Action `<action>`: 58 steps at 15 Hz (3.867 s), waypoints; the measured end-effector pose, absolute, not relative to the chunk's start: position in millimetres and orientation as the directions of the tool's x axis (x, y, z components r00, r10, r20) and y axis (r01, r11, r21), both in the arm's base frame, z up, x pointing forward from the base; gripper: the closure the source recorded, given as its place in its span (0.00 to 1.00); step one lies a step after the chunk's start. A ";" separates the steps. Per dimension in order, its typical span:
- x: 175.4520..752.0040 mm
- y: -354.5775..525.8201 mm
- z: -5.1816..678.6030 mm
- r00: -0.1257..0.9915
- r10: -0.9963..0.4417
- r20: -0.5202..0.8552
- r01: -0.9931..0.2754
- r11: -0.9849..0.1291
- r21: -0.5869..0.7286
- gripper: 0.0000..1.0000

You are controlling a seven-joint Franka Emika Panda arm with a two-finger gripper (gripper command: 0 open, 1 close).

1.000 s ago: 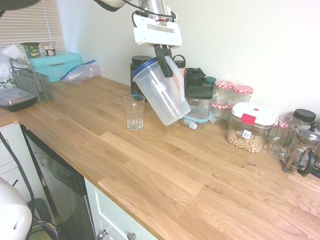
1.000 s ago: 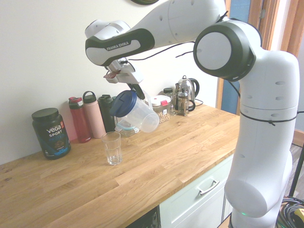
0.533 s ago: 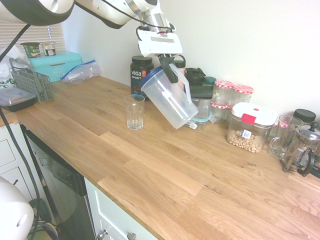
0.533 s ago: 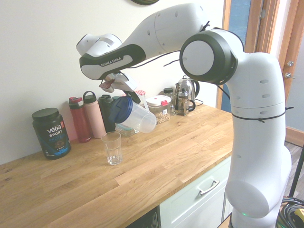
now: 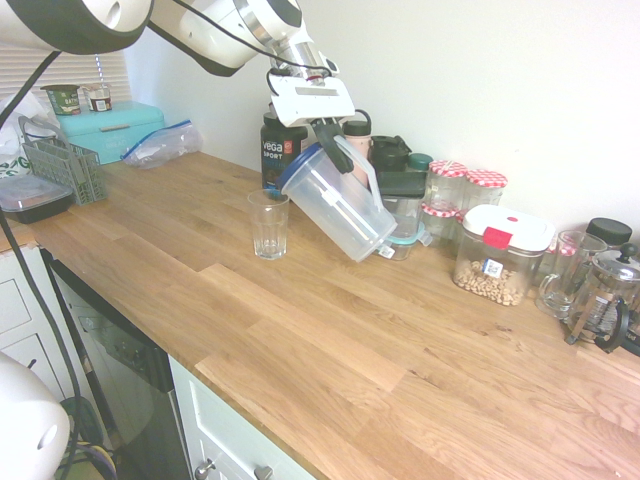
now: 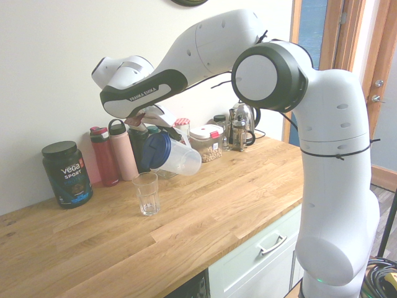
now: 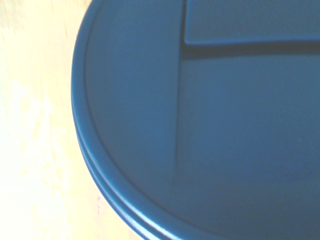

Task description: Pour me some water

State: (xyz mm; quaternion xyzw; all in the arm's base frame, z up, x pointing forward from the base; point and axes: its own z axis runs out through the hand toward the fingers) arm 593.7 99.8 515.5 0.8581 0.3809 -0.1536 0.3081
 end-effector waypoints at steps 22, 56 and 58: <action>470.7 -188.0 649.1 0.980 0.197 -0.020 0.192 -0.971 -0.145 1.00; 380.1 -253.8 459.8 0.716 -0.690 0.104 -0.642 -0.710 -0.290 0.00; 379.3 -253.5 456.9 0.717 -0.689 0.108 -0.641 -0.712 -0.288 0.00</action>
